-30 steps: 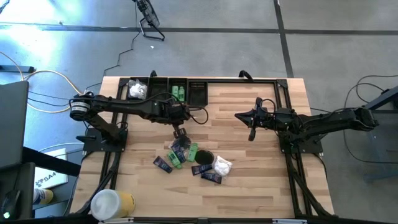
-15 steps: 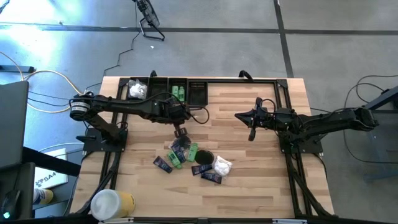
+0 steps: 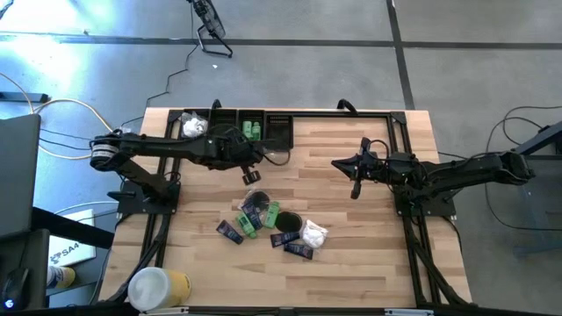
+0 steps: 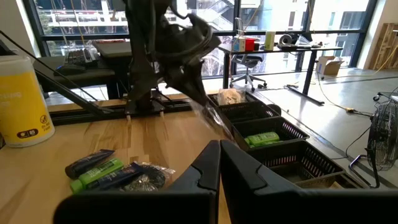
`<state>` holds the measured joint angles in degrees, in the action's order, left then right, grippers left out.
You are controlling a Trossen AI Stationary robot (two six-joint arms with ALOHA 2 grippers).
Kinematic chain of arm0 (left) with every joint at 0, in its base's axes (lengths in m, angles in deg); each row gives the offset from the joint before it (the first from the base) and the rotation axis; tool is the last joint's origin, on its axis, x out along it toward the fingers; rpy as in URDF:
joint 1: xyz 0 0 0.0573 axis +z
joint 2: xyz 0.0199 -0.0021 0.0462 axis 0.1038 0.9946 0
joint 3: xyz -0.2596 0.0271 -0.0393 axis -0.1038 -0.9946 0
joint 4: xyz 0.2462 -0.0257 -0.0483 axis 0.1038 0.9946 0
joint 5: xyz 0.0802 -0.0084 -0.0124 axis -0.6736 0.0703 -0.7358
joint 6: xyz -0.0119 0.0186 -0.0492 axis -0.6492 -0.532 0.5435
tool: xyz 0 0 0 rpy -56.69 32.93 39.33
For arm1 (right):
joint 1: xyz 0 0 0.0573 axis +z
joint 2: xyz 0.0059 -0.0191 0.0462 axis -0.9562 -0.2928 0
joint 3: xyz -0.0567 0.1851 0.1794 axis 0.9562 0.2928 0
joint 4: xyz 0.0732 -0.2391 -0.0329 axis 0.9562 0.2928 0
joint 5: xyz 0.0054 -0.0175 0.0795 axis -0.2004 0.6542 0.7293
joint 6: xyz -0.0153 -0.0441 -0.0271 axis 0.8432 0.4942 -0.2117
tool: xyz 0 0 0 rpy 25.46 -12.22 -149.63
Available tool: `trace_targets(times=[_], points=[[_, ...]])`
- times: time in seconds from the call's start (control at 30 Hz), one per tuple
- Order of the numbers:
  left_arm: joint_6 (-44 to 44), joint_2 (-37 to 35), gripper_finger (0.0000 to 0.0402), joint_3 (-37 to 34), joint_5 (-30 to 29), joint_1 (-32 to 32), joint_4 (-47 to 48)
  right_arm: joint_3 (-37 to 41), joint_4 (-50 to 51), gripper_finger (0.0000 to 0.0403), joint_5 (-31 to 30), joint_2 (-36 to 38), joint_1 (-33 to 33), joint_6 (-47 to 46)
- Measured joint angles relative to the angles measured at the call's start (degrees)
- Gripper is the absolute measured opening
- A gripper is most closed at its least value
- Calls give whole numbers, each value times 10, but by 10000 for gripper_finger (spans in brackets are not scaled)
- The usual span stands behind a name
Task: Pick & Place Travel size toiletries
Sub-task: Put the hair brush into the middle left black bin
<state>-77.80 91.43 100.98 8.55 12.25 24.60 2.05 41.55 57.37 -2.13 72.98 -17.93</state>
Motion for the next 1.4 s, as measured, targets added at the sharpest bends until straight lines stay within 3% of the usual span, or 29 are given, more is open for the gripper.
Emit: trace_targets(times=[0.23, 0.8, 1.13, 1.4], points=[[1, -39, 0, 0, -2, 58, 8, 0, 1, 4, 0, 0, 0, 0], [42, -43, 0, -1, -32, 229, 13, 0, 4, 4, 0, 0, 0, 4], [133, -43, 0, -49, -39, 281, 3, 0, 4, 4, 0, 0, 0, 15], [173, -43, 0, -89, -57, 282, -42, 0, 4, 4, 0, 0, 0, 15]])
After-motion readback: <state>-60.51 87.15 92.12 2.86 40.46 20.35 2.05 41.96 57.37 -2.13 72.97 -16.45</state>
